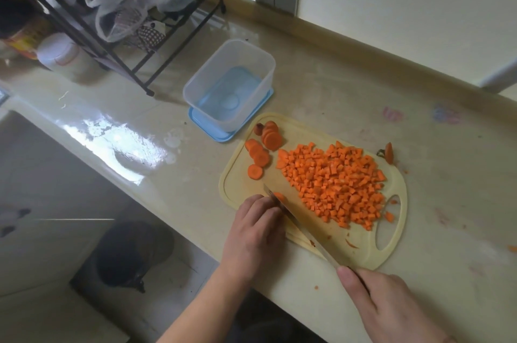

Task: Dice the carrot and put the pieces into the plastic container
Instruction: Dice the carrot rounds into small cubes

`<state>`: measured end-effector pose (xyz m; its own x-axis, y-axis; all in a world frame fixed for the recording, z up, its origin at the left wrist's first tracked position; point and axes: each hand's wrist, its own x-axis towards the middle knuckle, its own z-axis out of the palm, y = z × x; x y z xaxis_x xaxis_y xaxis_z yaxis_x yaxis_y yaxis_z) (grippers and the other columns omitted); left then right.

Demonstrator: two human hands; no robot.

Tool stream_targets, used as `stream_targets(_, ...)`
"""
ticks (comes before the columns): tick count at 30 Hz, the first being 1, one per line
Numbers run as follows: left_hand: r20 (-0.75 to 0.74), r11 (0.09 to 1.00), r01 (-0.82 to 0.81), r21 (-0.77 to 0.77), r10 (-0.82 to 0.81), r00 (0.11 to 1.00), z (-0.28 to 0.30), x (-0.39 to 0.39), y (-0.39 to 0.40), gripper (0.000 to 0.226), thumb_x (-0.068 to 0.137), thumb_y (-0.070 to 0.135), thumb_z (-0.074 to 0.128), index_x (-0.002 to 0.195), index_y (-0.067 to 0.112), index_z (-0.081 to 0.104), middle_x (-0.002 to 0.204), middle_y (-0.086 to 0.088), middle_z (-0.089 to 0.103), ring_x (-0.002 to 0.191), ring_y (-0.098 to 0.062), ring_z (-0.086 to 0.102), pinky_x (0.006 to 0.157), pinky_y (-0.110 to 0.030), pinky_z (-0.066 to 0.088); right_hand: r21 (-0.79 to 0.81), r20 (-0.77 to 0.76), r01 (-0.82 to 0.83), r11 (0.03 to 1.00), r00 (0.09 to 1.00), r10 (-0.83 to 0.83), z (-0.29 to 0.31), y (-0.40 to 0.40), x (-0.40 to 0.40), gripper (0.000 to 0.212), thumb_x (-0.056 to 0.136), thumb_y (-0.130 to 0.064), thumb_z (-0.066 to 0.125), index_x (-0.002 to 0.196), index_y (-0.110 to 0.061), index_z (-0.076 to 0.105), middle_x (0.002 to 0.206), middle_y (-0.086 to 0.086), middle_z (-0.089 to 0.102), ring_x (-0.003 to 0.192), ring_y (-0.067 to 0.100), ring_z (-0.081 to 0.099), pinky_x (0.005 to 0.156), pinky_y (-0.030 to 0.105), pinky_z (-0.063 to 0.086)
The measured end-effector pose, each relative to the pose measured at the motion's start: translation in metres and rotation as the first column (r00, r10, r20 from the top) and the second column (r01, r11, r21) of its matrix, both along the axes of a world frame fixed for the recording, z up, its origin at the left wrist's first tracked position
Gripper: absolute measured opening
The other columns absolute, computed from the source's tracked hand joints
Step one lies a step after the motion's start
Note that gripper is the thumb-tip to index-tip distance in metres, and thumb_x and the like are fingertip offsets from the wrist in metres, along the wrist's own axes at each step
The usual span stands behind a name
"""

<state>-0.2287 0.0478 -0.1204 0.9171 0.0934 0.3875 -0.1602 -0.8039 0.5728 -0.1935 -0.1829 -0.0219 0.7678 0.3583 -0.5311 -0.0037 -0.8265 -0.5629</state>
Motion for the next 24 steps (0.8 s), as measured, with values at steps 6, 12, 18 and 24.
stream_targets(6, 0.022, 1.0, 0.017, -0.021, -0.016, 1.0, -0.001, 0.001, 0.001, 0.018, 0.096, 0.018, 0.066, 0.105, 0.004, 0.074, 0.115, -0.006, 0.065, 0.111, -0.026, 0.058, 0.096, -0.035, 0.051, -0.057, 0.018, -0.047, 0.997, 0.999, 0.049, 0.0, 0.008, -0.002, 0.096, 0.06, -0.089, -0.007, 0.078, -0.021, 0.058, 0.075, -0.005, 0.064, 0.076, 0.006, 0.059, 0.067, 0.019, 0.045)
stream_targets(12, 0.001, 0.999, -0.004, -0.04, 0.004, 1.0, -0.001, 0.0, 0.0, 0.019, 0.098, 0.018, 0.062, 0.101, 0.005, 0.075, 0.114, -0.006, 0.067, 0.113, -0.023, 0.058, 0.097, -0.034, 0.05, 0.055, 0.037, -0.052, 0.997, 0.998, 0.05, -0.01, 0.024, 0.009, 0.081, 0.077, -0.081, 0.004, 0.063, -0.016, 0.05, 0.061, 0.004, 0.058, 0.063, 0.013, 0.057, 0.061, 0.031, 0.045)
stream_targets(18, 0.043, 1.0, -0.008, -0.017, 0.009, 0.999, -0.005, -0.002, 0.002, 0.018, 0.097, 0.019, 0.066, 0.1, 0.005, 0.077, 0.11, -0.008, 0.071, 0.113, -0.024, 0.059, 0.096, -0.036, 0.05, 0.085, -0.012, 0.013, 0.996, 1.0, -0.012, 0.005, 0.008, 0.002, 0.077, 0.076, -0.081, 0.015, 0.066, -0.016, 0.056, 0.078, -0.019, 0.065, 0.077, -0.001, 0.059, 0.064, 0.013, 0.042)
stream_targets(24, 0.032, 1.0, 0.003, -0.028, -0.002, 0.999, -0.007, -0.005, 0.004, 0.016, 0.094, 0.017, 0.068, 0.101, 0.005, 0.078, 0.113, -0.006, 0.072, 0.11, -0.025, 0.061, 0.091, -0.04, 0.052, -0.027, -0.019, -0.041, 0.999, 0.999, 0.04, 0.0, -0.004, 0.0, 0.112, 0.052, -0.097, -0.01, 0.08, -0.015, 0.061, 0.079, -0.003, 0.069, 0.083, 0.009, 0.062, 0.074, 0.023, 0.047)
